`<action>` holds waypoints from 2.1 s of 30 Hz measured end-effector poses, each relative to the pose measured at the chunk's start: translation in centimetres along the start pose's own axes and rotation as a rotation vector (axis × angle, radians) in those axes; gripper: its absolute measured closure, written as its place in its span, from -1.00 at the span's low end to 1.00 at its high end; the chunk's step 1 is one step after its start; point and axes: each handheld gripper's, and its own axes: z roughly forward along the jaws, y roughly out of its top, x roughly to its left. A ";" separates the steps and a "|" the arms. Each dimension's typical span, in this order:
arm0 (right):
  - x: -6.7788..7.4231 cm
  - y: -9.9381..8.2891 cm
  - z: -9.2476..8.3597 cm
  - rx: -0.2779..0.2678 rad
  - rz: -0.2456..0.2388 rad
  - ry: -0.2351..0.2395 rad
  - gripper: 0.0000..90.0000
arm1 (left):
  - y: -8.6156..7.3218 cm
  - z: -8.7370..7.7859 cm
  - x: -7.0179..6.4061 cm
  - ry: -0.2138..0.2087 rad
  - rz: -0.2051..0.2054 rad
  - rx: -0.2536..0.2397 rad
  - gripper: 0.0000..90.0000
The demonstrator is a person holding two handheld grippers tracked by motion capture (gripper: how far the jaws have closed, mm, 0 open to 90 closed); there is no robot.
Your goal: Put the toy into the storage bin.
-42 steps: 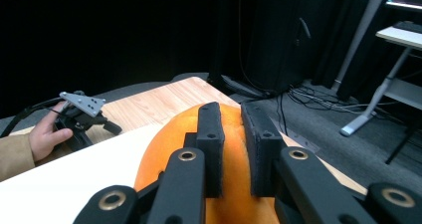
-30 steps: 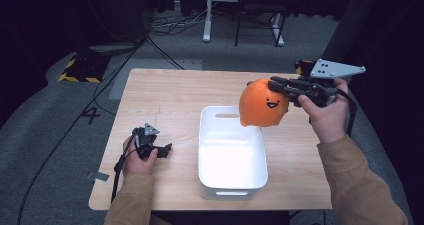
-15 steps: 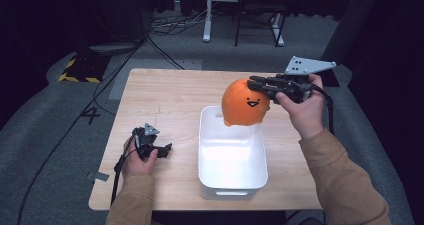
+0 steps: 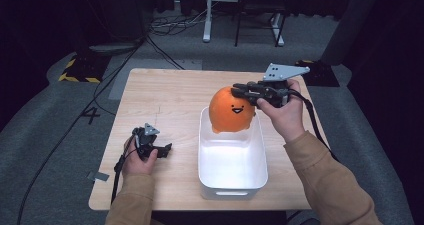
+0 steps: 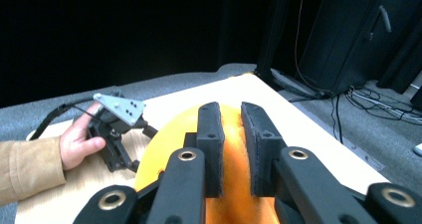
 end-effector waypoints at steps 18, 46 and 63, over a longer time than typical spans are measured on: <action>1.6 -2.6 4.1 0.125 -0.022 0.026 0.77 | 0.0 0.0 0.0 0.000 0.000 0.000 -0.71; 1.5 -6.3 6.9 0.286 0.029 0.047 0.73 | 0.0 0.0 0.0 0.001 0.000 -0.001 -0.71; 1.5 -6.4 8.0 0.391 0.031 0.058 0.67 | 0.0 0.0 0.0 0.000 0.000 0.000 -0.71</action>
